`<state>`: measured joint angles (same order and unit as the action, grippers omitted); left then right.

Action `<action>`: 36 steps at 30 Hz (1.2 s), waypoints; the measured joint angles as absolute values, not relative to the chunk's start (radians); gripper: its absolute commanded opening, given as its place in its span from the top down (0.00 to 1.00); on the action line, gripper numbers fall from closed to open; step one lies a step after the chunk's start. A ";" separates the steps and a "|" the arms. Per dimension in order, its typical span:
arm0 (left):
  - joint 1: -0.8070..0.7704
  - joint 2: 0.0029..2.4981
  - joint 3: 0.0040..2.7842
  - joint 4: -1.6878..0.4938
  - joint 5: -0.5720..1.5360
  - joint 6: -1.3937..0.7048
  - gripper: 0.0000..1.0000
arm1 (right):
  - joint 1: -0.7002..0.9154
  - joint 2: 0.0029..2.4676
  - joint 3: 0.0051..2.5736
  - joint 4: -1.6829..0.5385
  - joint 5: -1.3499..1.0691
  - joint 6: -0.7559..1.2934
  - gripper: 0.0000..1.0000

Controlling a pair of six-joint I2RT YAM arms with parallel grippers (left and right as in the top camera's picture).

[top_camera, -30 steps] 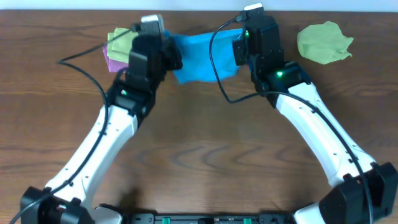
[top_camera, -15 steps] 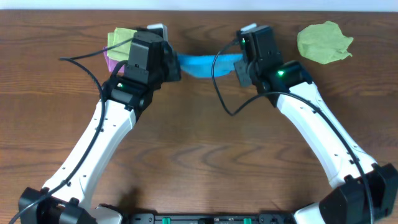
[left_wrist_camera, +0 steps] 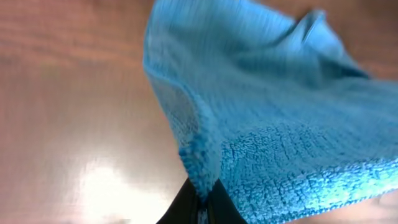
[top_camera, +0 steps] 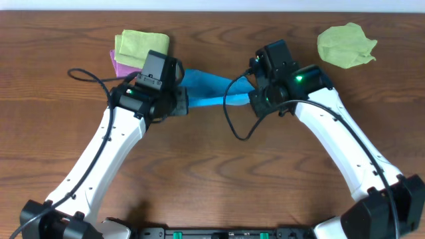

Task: Fold the cloth
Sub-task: 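Pull the blue cloth back toward the robot and lay it flat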

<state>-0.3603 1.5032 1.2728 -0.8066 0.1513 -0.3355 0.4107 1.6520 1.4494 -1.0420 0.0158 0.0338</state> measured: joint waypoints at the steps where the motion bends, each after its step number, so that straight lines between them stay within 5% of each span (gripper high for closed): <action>1: -0.361 1.503 1.271 -0.817 0.154 -0.336 0.94 | 0.411 1.652 1.438 -1.041 0.006 0.034 0.99; 32: -0.361 1.501 0.871 -0.713 0.341 -0.393 0.94 | 0.411 1.652 1.038 -0.974 -0.184 0.128 0.93; 36: -0.354 1.501 0.863 -0.738 0.295 -0.384 0.63 | 0.408 1.652 1.038 -1.003 -0.130 0.147 0.79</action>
<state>-0.3542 1.5009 0.8635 -0.7376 0.2955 -0.3840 0.4084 1.6520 1.0378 -1.0035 -0.1295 0.1471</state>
